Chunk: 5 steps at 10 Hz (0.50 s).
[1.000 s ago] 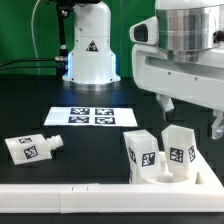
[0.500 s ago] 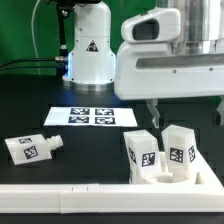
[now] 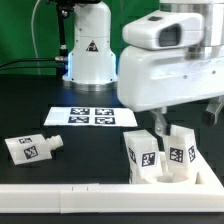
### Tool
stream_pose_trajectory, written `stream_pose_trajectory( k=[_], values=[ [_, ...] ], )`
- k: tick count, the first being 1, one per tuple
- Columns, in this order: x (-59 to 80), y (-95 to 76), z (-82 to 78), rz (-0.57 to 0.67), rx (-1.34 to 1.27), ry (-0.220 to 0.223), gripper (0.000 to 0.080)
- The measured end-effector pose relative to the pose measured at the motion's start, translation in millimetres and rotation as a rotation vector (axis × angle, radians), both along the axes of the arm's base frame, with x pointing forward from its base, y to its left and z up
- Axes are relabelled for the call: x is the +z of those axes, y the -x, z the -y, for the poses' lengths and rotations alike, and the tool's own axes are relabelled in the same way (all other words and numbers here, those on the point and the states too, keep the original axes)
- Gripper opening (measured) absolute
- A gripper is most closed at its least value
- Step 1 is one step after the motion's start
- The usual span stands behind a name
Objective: Assemble stool
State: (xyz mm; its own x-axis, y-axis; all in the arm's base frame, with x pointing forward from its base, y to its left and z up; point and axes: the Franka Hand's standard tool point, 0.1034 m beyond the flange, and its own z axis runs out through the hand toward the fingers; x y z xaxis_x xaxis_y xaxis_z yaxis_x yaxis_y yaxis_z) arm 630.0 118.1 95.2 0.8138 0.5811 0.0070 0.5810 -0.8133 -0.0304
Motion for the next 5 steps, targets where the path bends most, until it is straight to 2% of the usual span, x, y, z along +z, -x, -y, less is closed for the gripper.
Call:
stream_pose_trajectory(
  k=[2,4,5],
  values=[
    [-1.2,-0.3,1.7,0.002,0.164,0.009,0.0649],
    [-2.7,-0.4,3.2,0.003,0.166,0.009,0.0649],
    [-10.4,-1.8,3.8,0.014,0.166,0.009,0.0649]
  ],
)
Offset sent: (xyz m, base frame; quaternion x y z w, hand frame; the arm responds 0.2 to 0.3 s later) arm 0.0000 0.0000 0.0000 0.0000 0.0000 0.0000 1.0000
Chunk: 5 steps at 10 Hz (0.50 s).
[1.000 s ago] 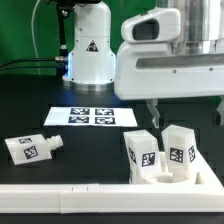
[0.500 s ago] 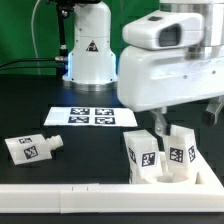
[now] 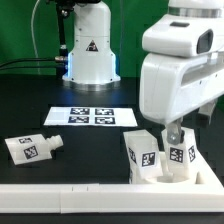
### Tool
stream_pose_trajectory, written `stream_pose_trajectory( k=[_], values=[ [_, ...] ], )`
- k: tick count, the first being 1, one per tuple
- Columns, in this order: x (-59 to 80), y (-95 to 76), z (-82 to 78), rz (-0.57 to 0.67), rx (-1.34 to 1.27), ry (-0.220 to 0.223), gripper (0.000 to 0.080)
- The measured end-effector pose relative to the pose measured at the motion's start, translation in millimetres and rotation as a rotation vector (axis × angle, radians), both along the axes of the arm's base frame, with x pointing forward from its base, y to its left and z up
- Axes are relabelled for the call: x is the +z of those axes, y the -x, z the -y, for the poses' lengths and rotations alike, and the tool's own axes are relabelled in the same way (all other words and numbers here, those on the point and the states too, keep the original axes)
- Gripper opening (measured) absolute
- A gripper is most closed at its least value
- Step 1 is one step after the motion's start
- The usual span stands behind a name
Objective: Assemble stool
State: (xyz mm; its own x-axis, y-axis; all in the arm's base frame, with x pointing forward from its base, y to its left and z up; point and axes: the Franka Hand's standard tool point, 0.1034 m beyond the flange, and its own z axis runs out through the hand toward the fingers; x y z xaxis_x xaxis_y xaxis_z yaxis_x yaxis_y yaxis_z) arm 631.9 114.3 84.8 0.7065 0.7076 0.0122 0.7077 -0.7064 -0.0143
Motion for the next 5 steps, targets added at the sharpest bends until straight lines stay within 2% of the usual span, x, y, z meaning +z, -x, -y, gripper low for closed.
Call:
stream_pose_trajectory(
  k=[1,2,3,4,5],
  values=[
    [-9.1,-1.8,3.4,0.013,-0.005,0.001,0.0649],
    [-8.5,-1.9,3.9,0.011,-0.013,0.002,0.0649],
    [-8.2,-2.2,3.9,0.012,-0.046,0.002,0.0553],
    [-9.0,-1.8,4.5,0.01,-0.052,0.002,0.0553],
    [-9.1,-1.8,4.3,0.009,-0.128,0.001,0.0349]
  ],
)
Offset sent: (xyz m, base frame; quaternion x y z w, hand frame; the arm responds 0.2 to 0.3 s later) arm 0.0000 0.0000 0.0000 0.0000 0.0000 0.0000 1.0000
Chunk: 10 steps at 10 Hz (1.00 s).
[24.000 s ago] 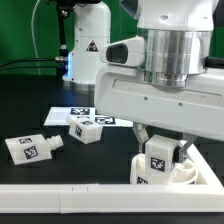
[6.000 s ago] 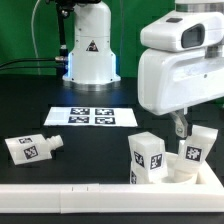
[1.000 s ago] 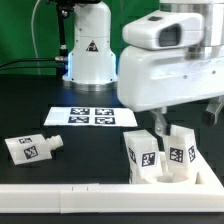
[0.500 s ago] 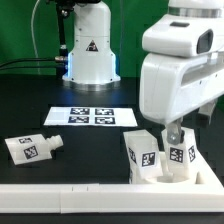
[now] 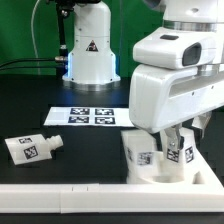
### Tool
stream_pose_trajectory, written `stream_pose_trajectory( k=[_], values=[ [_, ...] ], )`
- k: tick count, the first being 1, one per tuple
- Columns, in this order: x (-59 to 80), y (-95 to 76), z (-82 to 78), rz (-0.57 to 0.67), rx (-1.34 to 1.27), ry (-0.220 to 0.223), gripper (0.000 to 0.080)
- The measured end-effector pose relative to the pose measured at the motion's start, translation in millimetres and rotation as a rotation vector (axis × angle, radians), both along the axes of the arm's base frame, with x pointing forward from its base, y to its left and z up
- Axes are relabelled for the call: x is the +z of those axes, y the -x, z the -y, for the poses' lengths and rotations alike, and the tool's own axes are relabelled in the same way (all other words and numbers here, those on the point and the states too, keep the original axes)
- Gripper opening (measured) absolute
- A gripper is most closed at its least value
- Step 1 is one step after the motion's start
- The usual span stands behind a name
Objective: Assemble stool
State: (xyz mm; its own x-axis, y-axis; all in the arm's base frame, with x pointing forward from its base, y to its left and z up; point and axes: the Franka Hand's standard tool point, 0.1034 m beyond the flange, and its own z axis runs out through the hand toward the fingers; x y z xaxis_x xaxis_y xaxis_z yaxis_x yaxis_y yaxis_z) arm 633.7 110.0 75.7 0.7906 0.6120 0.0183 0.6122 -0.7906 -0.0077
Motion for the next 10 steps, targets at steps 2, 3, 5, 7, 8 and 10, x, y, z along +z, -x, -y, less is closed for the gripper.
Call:
stream_pose_trajectory(
  k=[2,3,5,7,8,10],
  values=[
    [0.0,-0.1,0.0,-0.002,-0.149,-0.002,0.0333],
    [0.4,-0.6,-0.5,-0.004,-0.279,-0.006,0.0333],
    [2.5,-3.7,-1.0,-0.015,-0.64,-0.039,0.0333],
    [2.0,-5.2,2.6,-0.047,-0.958,-0.086,0.0333],
    [1.8,-4.8,1.9,-0.049,-0.981,-0.085,0.0334],
    [1.6,-4.6,2.0,-0.058,-1.143,-0.085,0.0334]
  ],
)
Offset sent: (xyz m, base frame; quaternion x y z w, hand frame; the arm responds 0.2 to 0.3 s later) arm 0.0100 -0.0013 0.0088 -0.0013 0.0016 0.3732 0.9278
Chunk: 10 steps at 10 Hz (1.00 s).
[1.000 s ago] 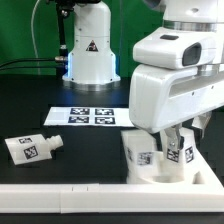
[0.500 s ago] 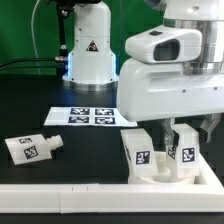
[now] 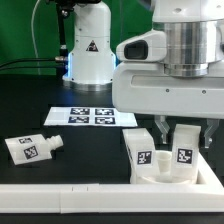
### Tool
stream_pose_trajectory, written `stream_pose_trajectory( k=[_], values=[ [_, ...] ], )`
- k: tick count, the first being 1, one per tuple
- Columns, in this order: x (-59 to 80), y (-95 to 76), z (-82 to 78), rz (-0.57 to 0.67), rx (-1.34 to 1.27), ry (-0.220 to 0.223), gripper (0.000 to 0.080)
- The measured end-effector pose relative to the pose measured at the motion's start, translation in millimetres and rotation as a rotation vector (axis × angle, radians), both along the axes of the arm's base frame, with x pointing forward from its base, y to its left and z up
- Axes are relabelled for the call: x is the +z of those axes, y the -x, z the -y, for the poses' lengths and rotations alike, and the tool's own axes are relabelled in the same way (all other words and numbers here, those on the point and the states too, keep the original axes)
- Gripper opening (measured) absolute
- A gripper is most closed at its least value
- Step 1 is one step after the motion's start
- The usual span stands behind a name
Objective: Assemble stool
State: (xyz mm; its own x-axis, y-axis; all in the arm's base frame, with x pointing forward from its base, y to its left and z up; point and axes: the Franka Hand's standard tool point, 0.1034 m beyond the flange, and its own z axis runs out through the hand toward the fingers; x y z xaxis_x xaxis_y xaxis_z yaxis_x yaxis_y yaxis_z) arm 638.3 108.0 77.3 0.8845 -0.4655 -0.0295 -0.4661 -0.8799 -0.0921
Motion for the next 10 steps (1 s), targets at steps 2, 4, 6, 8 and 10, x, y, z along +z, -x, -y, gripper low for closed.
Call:
stream_pose_trajectory(
  k=[2,4,6,8,10],
  values=[
    [-1.7,-0.4,0.9,-0.018,-0.388,-0.025,0.0334],
    [-2.1,-0.2,4.1,0.005,-0.606,-0.061,0.0334],
    [-2.1,-0.1,3.4,-0.009,-0.708,-0.068,0.0334],
    [-2.1,-0.8,3.1,-0.043,-1.011,-0.107,0.0334],
    [-2.9,-2.2,1.6,-0.072,-1.391,-0.165,0.0334]
  ],
)
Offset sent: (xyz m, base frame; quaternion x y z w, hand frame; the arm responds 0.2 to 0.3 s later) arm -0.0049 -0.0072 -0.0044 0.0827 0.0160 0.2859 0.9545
